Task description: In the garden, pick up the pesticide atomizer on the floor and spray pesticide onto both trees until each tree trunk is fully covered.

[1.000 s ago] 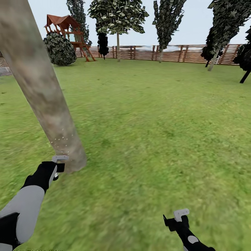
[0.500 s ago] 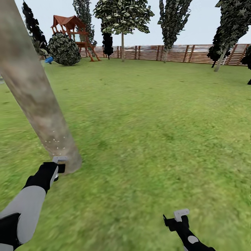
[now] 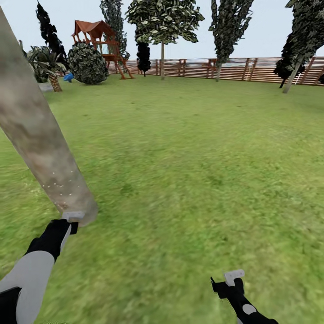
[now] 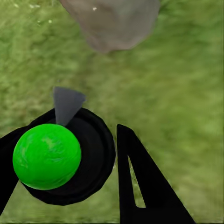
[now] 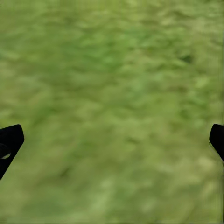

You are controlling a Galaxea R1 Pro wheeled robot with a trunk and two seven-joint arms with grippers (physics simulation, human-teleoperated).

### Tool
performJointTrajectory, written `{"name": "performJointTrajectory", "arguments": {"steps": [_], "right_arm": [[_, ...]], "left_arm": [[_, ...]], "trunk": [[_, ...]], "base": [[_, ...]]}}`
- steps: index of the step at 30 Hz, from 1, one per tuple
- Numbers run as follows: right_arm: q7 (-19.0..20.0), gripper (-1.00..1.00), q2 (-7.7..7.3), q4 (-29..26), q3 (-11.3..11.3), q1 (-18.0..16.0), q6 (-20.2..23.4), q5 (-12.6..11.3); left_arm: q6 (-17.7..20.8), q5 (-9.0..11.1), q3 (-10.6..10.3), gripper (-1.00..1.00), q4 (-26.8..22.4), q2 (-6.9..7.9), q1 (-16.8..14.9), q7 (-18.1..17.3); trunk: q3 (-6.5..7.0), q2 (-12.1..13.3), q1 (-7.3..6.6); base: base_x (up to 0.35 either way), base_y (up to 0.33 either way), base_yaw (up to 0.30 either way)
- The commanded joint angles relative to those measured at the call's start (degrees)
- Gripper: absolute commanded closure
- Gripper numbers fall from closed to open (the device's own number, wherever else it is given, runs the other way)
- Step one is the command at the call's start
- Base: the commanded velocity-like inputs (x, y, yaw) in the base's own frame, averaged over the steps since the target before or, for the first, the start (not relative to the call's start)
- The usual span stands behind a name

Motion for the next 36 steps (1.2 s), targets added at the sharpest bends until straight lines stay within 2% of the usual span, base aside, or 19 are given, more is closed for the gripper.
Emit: {"name": "performJointTrajectory", "arguments": {"steps": [1, 3, 5, 8, 10, 16, 19, 29, 34, 36], "right_arm": [[-0.2, -1.0, -0.02, 0.0, 0.5, 0.0, -0.1, -0.6], [-0.2, -1.0, -0.01, 0.0, 0.5, 0.0, -0.1, -0.6], [-0.2, -1.0, -0.01, 0.0, 0.6, 0.0, -0.1, -0.6], [-0.2, -1.0, -0.01, 0.0, 0.6, 0.0, -0.1, -0.6], [-0.2, -1.0, -0.01, 0.0, 0.6, 0.0, -0.1, -0.6], [-0.2, -1.0, -0.07, 0.1, 0.6, 0.0, -0.1, -0.5], [-0.1, -1.0, -0.02, 1.3, 0.6, 0.0, -0.2, -0.6], [-0.1, -1.0, 0.14, 1.8, 0.6, 0.0, -0.1, -0.6], [-0.1, -1.0, 0.12, 1.8, 0.6, 0.0, -0.1, -0.6], [-0.1, -1.0, 0.14, 1.8, 0.6, 0.0, -0.1, -0.6]], "left_arm": [[0.1, 0.3, 0.1, 1.0, -0.2, 0.35, 0.9, 0.3], [0.1, 0.4, 0.2, 1.0, -0.3, 0.59, 1.6, 0.3], [0.0, 0.9, 0.2, 1.0, -0.4, 0.19, 1.9, 0.3], [-0.2, 7.0, 0.2, 1.0, -0.7, -0.6, 2.0, 0.5], [-0.3, 8.4, 0.2, 1.0, -0.8, -0.67, 2.0, 0.6], [-0.4, 9.1, 0.2, 1.0, -0.4, -0.63, 2.0, 0.6], [-0.4, 9.2, 0.2, 1.0, 0.0, -1.18, 2.1, 0.6], [-1.1, 9.0, 0.0, 1.0, 0.8, -1.62, 2.4, 0.6], [-1.1, 8.9, 0.1, 1.0, 1.4, -1.05, 3.0, 0.8], [-1.1, 8.9, 0.1, 1.0, 1.4, -1.08, 3.1, 3.2]], "trunk": [[-0.04, 0.0, 0.0], [-0.04, 0.0, 0.0], [-0.04, 0.0, 0.0], [-0.04, 0.0, 0.0], [-0.04, 0.0, 0.0], [-0.04, 0.0, 0.0], [-0.04, 0.0, 0.0], [-0.04, 0.0, 0.0], [-0.04, 0.0, 0.0], [-0.04, 0.0, 0.0]], "base": [[0.143, -0.273, 0.267], [0.148, -0.269, 0.271], [0.185, -0.239, 0.274], [0.23, -0.193, 0.275], [0.24, -0.178, 0.275], [0.242, -0.174, 0.275], [0.242, -0.173, 0.272], [0.243, -0.173, 0.008], [0.083, -0.053, 0.149], [0.004, -0.002, 0.268]]}}
